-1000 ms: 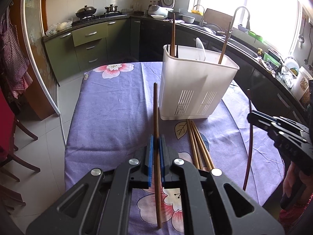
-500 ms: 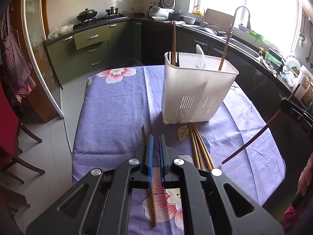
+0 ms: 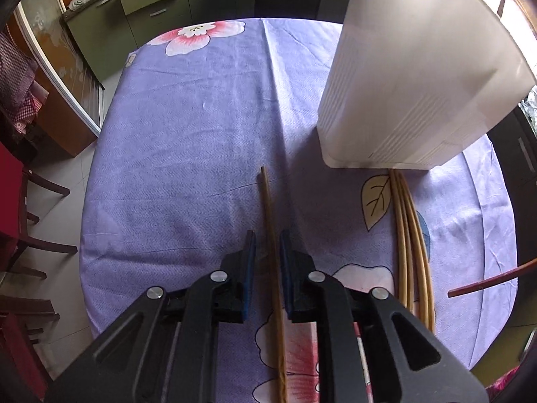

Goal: Organize utensils
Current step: 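Carry both held chopsticks up toward the white holder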

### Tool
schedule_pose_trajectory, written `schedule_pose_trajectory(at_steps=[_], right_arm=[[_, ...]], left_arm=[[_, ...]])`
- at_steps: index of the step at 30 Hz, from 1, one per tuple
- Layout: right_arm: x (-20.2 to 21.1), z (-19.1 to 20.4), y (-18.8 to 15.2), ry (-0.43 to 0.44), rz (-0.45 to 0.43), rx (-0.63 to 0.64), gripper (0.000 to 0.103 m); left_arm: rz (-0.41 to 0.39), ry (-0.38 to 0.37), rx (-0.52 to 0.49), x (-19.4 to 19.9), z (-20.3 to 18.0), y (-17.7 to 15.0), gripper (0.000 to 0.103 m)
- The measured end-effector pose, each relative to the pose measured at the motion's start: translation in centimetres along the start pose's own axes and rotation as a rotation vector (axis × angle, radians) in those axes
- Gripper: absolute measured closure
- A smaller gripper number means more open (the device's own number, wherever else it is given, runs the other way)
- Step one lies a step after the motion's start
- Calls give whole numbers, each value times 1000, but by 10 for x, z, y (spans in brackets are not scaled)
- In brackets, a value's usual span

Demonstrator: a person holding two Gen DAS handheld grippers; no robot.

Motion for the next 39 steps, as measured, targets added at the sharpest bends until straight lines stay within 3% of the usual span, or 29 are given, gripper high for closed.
schedule_pose_trajectory(at_steps=[8,10,16,39], right_arm=[[-7,3,0,6,5,4,97],[-7,3,0,5,7,4,97],[-10,3,0,1,10,7,97],[-14,5,-6,-13,19,14,97]], left_arm=[[-4,14,-3,-5,2,-1,90],[-12,26,-14,-4,1,-2,97],[-46,23,-19,6,-1,-4,97],[-327,-43,-72,132,-17,-22,98]])
Point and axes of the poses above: each gripper's, at about its wrist camera, not at the fingertips, and x roughly against the way its jaws point, z to its left, y to its top, the point moved 9 cm from there along -x, roughly the way its jaws point, and after that the axes turned 3 degrees about x, right-handed, at the moved point
